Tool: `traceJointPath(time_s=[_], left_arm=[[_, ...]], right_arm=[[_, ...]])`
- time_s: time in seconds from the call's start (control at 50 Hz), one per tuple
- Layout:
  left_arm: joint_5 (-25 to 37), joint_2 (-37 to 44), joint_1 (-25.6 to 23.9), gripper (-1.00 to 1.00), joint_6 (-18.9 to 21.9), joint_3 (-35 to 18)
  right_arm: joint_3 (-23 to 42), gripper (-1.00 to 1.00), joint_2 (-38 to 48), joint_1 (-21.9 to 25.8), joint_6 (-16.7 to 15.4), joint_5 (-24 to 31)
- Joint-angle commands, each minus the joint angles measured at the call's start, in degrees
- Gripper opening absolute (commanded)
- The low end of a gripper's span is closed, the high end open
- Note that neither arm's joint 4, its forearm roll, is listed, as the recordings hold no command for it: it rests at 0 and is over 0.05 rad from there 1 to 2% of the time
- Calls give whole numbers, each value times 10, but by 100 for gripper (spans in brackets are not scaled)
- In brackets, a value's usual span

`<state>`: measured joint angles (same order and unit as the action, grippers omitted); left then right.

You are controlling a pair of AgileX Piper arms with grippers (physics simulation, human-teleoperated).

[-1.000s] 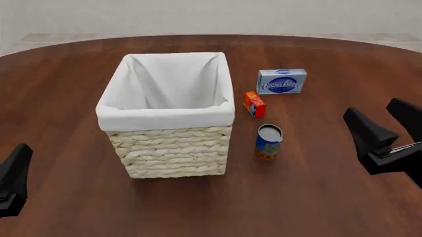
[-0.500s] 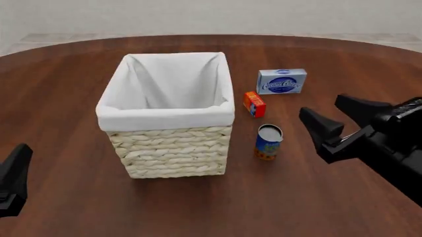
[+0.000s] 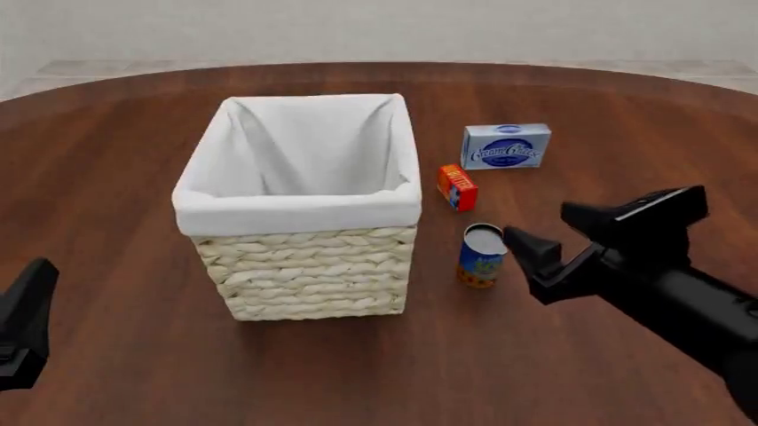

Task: Pick up the alphabet soup and put it in the basket.

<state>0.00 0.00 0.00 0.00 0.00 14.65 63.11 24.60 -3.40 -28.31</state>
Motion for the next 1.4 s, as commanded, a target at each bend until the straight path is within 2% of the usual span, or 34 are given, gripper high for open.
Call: traceJointPath(time_s=[0.02,0.2,0.44,0.86,1.4], left_arm=[[0,0,0,100,0,0],[0,0,0,100,0,0],[0,0,0,100,0,0],[0,0,0,100,0,0],[0,0,0,100,0,0]], right_arm=[[12,100,70,-3,6,-11],[38,100,126,-17,-1,-11],[56,100,156,-31,-2,-12],[87,100,208,-3,11,-13],[126,100,261,-22,-3,-8]])
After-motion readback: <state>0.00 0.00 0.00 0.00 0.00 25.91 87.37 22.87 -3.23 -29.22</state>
